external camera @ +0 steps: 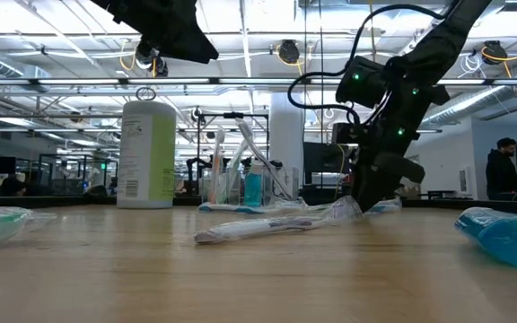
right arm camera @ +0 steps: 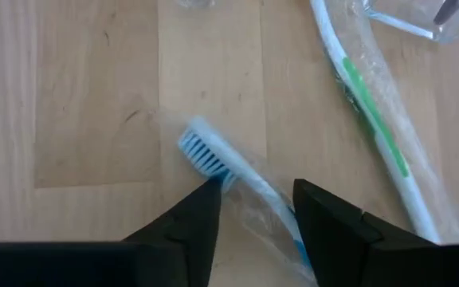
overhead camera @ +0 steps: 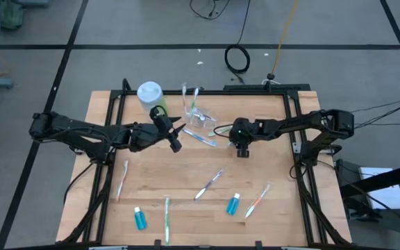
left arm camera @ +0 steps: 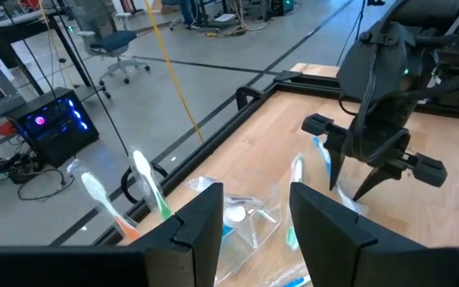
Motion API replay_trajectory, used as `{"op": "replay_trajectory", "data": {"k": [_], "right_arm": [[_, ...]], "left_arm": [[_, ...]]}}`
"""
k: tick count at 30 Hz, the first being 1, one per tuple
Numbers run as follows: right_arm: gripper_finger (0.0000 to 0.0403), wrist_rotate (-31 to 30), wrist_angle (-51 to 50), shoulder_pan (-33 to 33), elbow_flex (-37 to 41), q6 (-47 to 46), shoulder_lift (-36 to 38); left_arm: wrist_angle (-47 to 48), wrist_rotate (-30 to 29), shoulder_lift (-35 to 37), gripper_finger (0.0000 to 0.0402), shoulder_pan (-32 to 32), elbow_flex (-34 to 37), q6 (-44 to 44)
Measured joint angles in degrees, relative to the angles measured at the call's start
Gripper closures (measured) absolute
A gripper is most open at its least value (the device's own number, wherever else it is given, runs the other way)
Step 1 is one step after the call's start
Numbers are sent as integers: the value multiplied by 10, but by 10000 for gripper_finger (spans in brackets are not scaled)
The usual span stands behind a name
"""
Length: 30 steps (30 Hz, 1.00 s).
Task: Pick & Place toothbrushing station
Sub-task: Put the right blue toothbrush into the transparent organizer
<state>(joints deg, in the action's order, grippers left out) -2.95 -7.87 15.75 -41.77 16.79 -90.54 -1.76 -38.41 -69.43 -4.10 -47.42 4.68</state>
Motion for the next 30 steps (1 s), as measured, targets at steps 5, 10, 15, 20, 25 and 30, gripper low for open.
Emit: {"op": "replay_trajectory", "data": {"k": [5, 10, 15, 20, 25, 30], "right_arm": [[305, 18, -6, -5, 0, -29, 2], [356, 23, -8, -20, 1, -44, 7], [384, 34, 26, -34, 4, -63, 16], [394, 30, 137, -35, 3, -87, 27], [391, -38, 374, -30, 2, -112, 35], [390, -107, 699, -26, 1, -111, 28]], "left_arm": [[2, 0, 0, 249, 0, 0, 0], [3, 0, 0, 249, 0, 0, 0], [3, 0, 0, 249, 0, 0, 1], [3, 0, 0, 249, 0, 0, 1], [-1, -2, 0, 250, 0, 0, 3], [0, -2, 0, 250, 0, 0, 3]]}}
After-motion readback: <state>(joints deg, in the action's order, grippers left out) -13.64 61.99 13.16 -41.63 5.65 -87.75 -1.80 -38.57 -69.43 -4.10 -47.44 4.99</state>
